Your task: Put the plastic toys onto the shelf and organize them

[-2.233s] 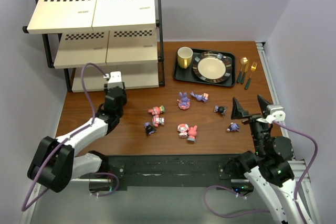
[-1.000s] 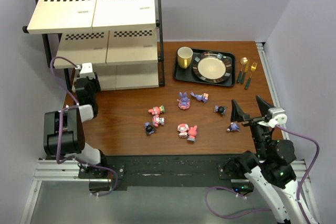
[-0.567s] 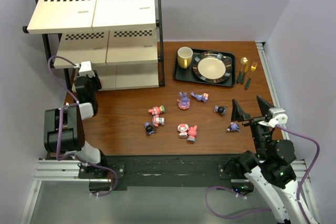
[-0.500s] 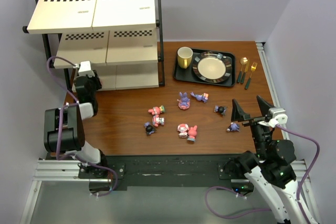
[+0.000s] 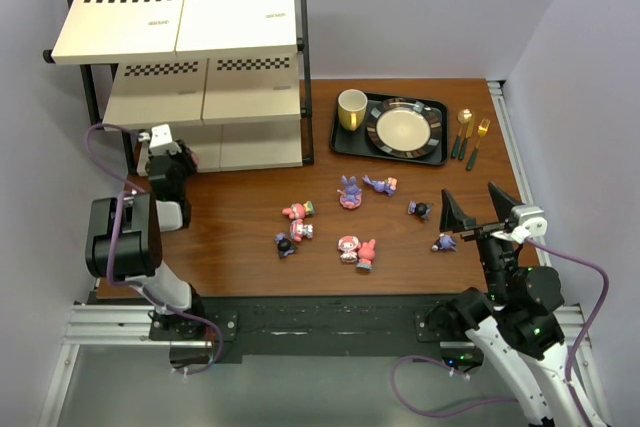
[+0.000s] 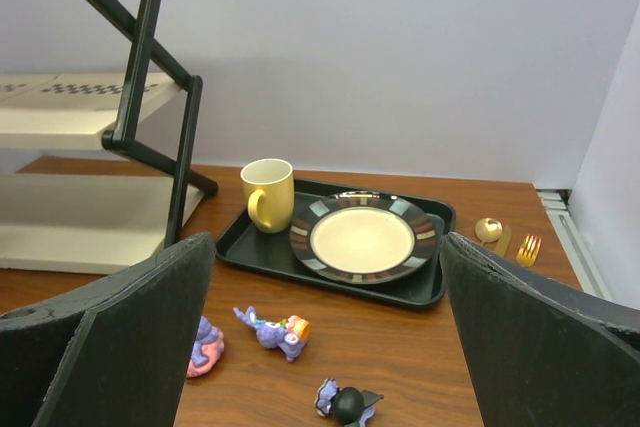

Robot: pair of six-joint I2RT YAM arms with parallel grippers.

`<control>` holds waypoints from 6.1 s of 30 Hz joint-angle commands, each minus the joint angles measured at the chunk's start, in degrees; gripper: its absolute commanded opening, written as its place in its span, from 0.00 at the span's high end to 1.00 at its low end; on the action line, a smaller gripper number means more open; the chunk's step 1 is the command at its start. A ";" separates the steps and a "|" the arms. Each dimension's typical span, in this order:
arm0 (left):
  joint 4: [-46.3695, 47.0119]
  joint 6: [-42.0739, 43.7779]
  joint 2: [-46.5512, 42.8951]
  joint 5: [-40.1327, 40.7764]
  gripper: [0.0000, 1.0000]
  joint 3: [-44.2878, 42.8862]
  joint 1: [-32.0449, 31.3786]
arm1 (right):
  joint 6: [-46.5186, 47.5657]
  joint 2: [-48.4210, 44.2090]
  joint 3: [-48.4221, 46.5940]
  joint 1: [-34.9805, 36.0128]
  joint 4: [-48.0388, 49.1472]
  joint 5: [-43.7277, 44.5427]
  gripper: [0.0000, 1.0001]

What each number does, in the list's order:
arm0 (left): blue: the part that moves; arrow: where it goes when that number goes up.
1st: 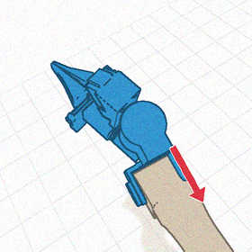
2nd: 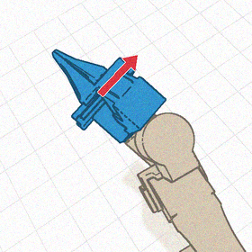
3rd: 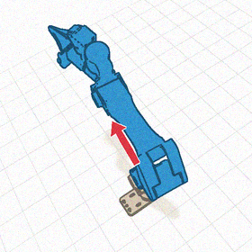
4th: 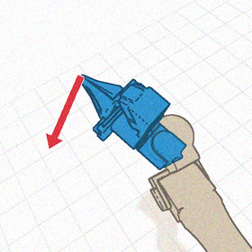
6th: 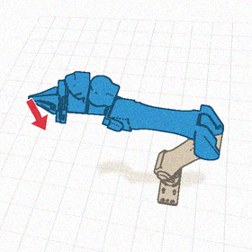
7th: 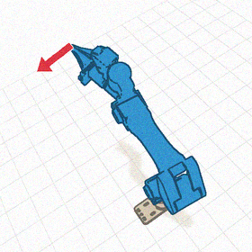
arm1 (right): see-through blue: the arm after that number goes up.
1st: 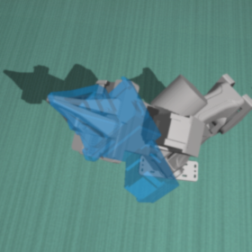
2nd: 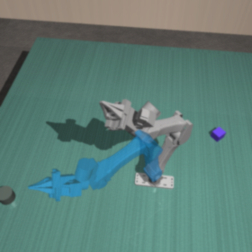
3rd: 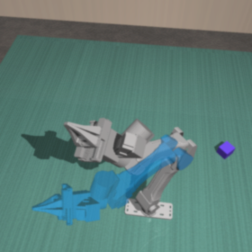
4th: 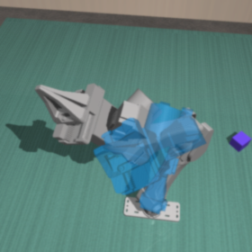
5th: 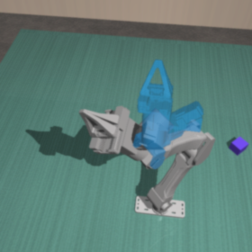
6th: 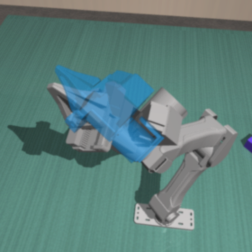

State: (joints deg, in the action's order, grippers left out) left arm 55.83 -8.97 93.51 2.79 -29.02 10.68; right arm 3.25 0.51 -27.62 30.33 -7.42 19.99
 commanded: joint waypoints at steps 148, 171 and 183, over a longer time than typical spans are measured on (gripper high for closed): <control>-43.69 -23.99 -9.58 13.91 0.06 -16.34 -59.98 | -15.79 34.27 -15.53 0.26 -14.38 -5.13 0.01; -46.51 -19.42 -24.52 17.60 0.03 -3.86 -60.07 | -1.60 78.31 -28.97 0.08 -4.80 -25.25 0.19; -46.69 -19.50 -24.87 14.88 0.04 -2.63 -60.07 | 6.86 90.53 -36.72 -3.08 -6.91 -40.10 0.32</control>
State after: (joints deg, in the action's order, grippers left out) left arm 7.84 -29.34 68.99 18.74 -31.99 -49.32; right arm 6.04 88.97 -60.64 29.34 -15.16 -11.64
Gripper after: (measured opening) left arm 0.966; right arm 0.712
